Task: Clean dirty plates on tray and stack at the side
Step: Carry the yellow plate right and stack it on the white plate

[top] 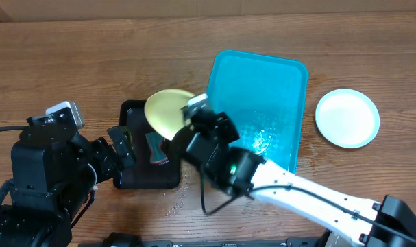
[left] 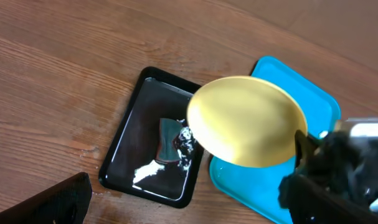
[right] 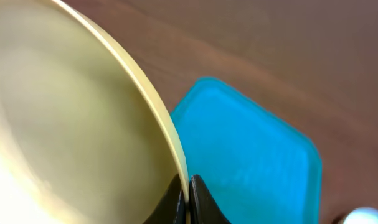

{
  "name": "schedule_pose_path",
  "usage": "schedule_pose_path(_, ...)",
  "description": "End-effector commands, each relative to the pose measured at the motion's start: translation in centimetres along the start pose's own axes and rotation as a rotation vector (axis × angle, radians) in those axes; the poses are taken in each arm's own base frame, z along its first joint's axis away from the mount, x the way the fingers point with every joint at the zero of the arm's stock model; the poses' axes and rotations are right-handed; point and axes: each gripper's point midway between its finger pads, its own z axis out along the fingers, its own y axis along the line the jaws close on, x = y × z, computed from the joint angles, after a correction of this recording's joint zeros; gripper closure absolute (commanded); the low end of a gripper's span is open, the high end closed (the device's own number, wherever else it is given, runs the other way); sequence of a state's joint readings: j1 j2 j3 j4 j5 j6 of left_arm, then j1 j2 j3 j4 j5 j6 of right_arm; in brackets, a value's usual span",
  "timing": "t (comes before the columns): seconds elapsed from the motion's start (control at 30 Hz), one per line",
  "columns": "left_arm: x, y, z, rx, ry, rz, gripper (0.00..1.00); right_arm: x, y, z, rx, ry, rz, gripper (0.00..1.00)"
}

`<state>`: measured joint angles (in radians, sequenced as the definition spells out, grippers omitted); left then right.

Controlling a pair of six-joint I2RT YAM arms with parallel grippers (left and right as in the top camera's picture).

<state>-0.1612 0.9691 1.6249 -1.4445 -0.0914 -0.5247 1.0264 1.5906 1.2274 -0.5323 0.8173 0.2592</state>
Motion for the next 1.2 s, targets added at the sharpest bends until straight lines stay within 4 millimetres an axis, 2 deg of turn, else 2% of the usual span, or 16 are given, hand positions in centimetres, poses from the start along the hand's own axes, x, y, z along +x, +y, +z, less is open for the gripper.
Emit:
schedule_pose_path(0.0, -0.5, 0.2, -0.5, -0.008, -0.027, -0.019, 0.0, -2.2, -2.7, 0.3, -0.102, 0.041, 0.293, 0.96)
schedule_pose_path(0.1, -0.5, 0.2, -0.5, -0.008, -0.027, -0.02, 0.0, -3.2, -5.8, 0.7, -0.246, 0.125, 0.439, 0.96)
schedule_pose_path(0.17, -0.5, 0.2, -0.5, -0.008, -0.027, -0.02, 0.0, -3.4, -8.8, 0.8, -0.309, 0.173, 0.524, 0.96)
schedule_pose_path(0.27, -0.5, 0.2, -0.5, -0.008, -0.027, -0.019, 0.0, -1.5, -15.6, 1.6, -0.265, 0.255, 0.665, 0.96)
schedule_pose_path(0.33, -0.5, 0.2, -0.5, -0.008, -0.027, -0.019, 0.0, 1.2, -20.4, 2.4, -0.167, 0.323, 0.759, 0.96)
schedule_pose_path(0.43, -0.5, 0.2, -0.5, -0.008, -0.027, -0.019, 0.0, 6.8, -27.5, 3.1, 0.012, 0.452, 0.916, 0.96)
schedule_pose_path(0.53, -0.5, 0.2, -0.5, -0.008, -0.027, -0.019, 0.0, 12.1, -32.5, 3.3, 0.147, 0.563, 1.056, 0.96)
schedule_pose_path(0.6, -0.5, 0.2, -0.5, -0.008, -0.027, -0.02, 0.0, 15.3, -34.8, 3.6, 0.21, 0.627, 1.136, 0.96)
schedule_pose_path(0.67, -0.5, 0.2, -0.5, -0.008, -0.027, -0.019, 0.0, 18.6, -36.4, 4.1, 0.251, 0.695, 1.21, 0.96)
schedule_pose_path(0.8, -0.5, 0.2, -0.5, -0.008, -0.027, -0.019, 0.0, 23.9, -37.3, 5.2, 0.289, 0.833, 1.305, 0.96)
schedule_pose_path(0.9, -0.5, 0.2, -0.5, -0.008, -0.027, -0.019, 0.0, 25.7, -36.6, 5.1, 0.291, 0.918, 1.329, 0.96)
schedule_pose_path(0.93, -0.5, 0.2, -0.5, -0.008, -0.027, -0.02, 0.0, 25.9, -36.4, 4.8, 0.289, 0.939, 1.329, 0.95)
schedule_pose_path(1.0, -0.5, 0.2, -0.5, -0.008, -0.027, -0.02, 0.0, 25.7, -36.2, 4.2, 0.281, 0.951, 1.317, 0.61)
schedule_pose_path(1.03, -0.5, 0.2, -0.5, -0.008, -0.027, -0.019, 0.0, 25.2, -36.3, 3.8, 0.281, 0.944, 1.316, 0.52)
schedule_pose_path(1.1, -0.5, 0.2, -0.5, -0.008, -0.027, -0.02, 0.0, 23.7, -36.8, 2.8, 0.284, 0.906, 1.314, 0.45)
schedule_pose_path(1.17, -0.5, 0.2, -0.5, -0.008, -0.027, -0.019, 0.0, 21.1, -37.2, 1.8, 0.247, 0.833, 1.3, 0.42)
